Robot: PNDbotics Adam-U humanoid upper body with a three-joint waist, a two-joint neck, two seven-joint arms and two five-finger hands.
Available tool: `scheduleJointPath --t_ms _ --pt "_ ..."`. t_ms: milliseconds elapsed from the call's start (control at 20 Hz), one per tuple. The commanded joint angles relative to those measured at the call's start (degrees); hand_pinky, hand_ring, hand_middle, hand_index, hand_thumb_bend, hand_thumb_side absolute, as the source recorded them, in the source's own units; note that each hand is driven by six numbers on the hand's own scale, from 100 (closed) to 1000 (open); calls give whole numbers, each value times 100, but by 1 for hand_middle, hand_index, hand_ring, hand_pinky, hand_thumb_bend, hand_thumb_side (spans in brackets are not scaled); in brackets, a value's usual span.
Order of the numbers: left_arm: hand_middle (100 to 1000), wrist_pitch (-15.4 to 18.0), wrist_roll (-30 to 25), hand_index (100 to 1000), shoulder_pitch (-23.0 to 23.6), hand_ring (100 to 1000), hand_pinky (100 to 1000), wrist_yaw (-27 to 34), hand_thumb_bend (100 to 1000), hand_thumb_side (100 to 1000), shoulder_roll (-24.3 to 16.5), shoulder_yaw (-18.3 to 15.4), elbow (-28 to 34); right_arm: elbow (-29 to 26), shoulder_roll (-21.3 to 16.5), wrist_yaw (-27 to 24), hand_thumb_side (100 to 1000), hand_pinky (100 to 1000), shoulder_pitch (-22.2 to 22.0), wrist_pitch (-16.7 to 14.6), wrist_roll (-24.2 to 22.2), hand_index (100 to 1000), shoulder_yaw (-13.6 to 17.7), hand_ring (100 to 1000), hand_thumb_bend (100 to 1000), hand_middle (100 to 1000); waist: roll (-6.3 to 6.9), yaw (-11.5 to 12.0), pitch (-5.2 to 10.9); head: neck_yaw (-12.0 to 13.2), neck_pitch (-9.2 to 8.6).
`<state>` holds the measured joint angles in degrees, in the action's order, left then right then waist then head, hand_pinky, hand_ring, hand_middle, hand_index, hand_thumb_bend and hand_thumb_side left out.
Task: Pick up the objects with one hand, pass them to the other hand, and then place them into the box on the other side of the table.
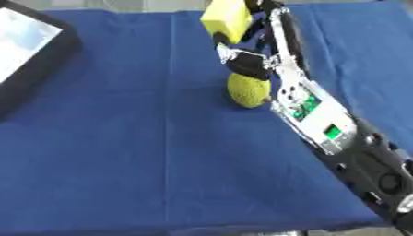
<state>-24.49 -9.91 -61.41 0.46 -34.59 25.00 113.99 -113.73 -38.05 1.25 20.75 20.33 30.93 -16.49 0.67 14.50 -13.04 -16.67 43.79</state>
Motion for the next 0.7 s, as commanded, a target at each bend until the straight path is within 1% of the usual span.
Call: scheduleJointPath --t_ms 50,350,550,600,650,700 --pt "616 -82 -332 756 -221 685 816 -185 100 301 58 138 60 -86 -51 -39 100 216 111 -57 -91 550 -46 467 100 509 11 9 127 22 32" --pt "627 -312 -775 773 -440 693 818 -404 100 272 349 425 60 -86 -30 -20 100 212 238 -52 -312 551 -200 468 100 510 31 55 121 36 33" --pt "632 -466 -971 782 -416 696 820 -497 100 261 554 532 60 -86 -41 3 100 227 277 -24 -394 550 -251 469 100 509 64 131 108 45 33" --pt "639 -509 -1016 786 -411 702 823 -529 100 221 573 563 60 -86 -38 0 100 225 284 -12 -404 550 -266 468 100 509 76 148 105 46 33" --pt "645 -555 -1075 790 -406 707 825 -577 100 253 584 601 60 -86 -28 -8 100 224 295 -3 -413 550 -283 468 100 509 86 163 100 50 33" --pt "653 -594 -1144 795 -402 712 828 -631 100 250 593 635 60 -86 -19 -15 100 223 307 0 -422 550 -301 468 100 509 91 173 96 49 33"
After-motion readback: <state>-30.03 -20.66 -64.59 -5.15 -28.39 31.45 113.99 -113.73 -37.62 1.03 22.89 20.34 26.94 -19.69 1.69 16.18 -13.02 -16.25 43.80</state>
